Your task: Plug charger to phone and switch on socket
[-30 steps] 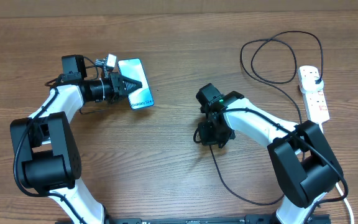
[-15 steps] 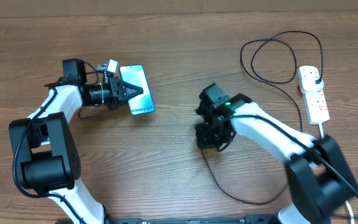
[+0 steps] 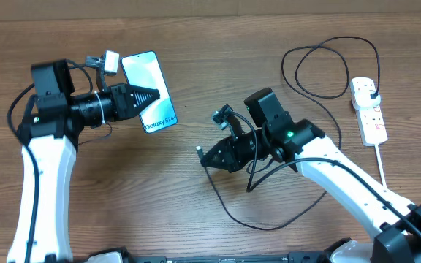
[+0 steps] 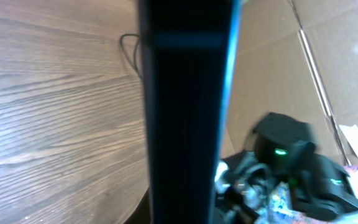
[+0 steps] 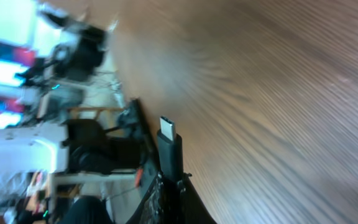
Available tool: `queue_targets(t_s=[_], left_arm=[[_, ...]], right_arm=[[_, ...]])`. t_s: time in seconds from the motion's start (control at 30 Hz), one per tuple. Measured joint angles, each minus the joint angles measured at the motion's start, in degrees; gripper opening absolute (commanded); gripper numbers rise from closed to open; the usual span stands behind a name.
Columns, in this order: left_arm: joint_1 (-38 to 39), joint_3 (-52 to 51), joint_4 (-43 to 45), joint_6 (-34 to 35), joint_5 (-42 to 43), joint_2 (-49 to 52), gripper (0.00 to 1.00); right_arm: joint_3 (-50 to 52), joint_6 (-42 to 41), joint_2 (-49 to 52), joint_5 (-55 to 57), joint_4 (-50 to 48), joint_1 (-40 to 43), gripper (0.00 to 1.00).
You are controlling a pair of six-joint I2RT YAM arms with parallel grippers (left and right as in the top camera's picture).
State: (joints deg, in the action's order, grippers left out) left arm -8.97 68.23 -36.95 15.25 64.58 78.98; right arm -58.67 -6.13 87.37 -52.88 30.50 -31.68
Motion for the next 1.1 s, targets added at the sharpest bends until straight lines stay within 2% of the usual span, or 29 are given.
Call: queue_targets(t_s=[0.13,0.33,0.67,0.83,1.1], left_arm=[[0.4,0.0,-1.6,1.8,-2.0,-1.8,0.05],[1.2,-0.1,-1.5,4.6,-2.9,0.8,0.05],[7.9,-0.4,7.0,10.6,0.2,4.1,0.05],[8.3,-0.4,12.2,14.6,3.8,4.1,0.04],[8.3,-0.4,12.4,16.0,6.6,4.2,0.05]], right_arm=[[2.8,0.2,0.0,-4.9,-6.6,0.0,0.04],[2.9,-1.0,0.0,-11.6,-12.8,0.0,0.04],[2.9,-9.9,0.0,-18.1,-26.9,0.0,0.04],[2.9,-12.4,0.0,-19.4,-28.3,0.0,0.04],[2.9,-13.4,0.0,-18.8,-28.3,0.0,0.04]])
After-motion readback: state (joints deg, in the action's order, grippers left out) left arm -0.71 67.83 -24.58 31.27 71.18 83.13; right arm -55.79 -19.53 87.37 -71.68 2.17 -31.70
